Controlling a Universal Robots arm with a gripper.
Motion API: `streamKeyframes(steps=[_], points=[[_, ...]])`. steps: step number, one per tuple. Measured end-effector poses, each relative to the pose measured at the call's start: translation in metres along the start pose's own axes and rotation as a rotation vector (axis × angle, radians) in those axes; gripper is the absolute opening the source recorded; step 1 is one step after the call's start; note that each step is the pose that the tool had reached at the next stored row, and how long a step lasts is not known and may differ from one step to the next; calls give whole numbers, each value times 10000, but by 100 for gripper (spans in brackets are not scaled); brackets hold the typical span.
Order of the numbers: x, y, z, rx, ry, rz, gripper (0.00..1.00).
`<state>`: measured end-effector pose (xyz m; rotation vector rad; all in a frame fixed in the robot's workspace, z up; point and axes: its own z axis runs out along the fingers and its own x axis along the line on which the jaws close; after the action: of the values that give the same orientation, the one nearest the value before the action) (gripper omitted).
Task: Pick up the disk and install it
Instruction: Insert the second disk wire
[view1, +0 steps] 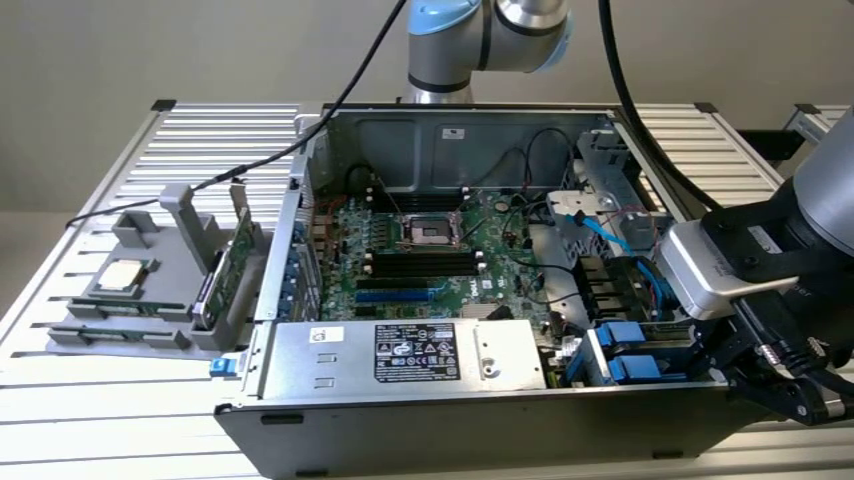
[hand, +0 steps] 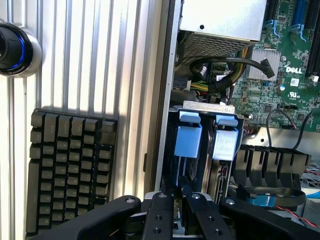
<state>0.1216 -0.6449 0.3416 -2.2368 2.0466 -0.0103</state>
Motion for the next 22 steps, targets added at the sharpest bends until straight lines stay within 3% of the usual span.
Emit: streamKeyframes(steps=[22], points=[[0, 0, 0, 0, 0, 0, 16]])
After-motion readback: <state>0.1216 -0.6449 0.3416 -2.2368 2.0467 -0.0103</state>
